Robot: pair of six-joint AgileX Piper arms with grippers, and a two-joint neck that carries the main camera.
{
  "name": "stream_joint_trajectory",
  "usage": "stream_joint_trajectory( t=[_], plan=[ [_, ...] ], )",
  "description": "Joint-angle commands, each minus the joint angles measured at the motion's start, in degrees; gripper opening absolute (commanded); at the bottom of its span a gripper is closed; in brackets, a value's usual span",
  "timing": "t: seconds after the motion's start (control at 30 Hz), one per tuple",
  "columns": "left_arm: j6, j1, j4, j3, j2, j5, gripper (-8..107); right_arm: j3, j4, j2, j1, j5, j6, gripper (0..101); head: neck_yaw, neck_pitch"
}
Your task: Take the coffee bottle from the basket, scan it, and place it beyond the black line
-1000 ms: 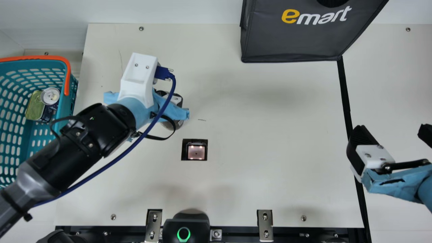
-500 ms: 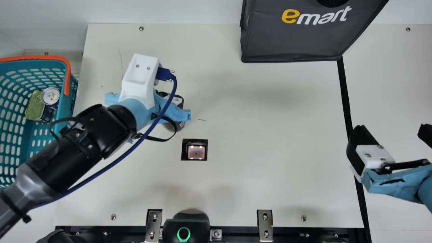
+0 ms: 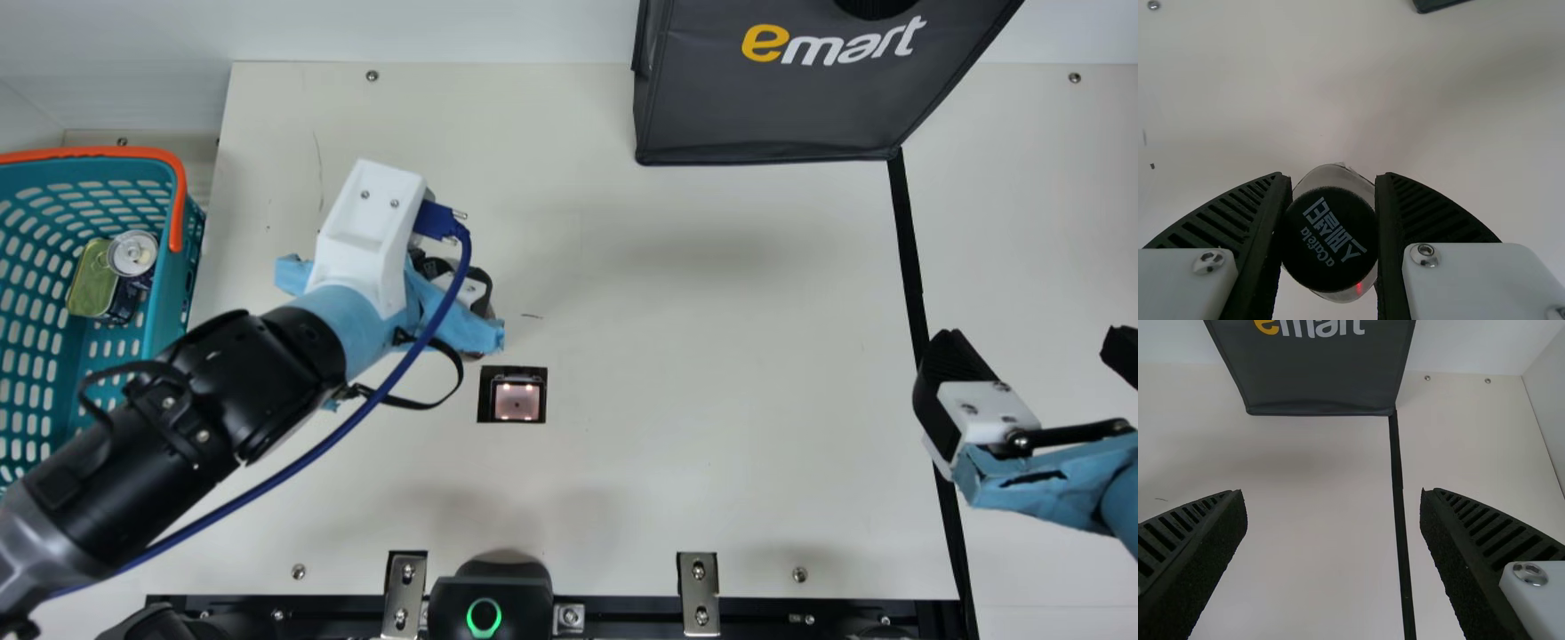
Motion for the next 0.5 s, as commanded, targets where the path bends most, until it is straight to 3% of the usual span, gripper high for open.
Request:
stream_joint_trajectory(
  t=[0.0, 0.47],
  plan=[
    [0.74, -1.0, -0.42, 0.41, -0.74, 0.07, 10, 0.0, 0.0, 0.0, 0.0, 0.0, 0.0, 91, 0.09, -1.48],
    [7.17, -6.96, -2.99, 3.19, -5.63, 1.35, 10, 0.0, 0.0, 0.0, 0.0, 0.0, 0.0, 91, 0.09, -1.48]
  ],
)
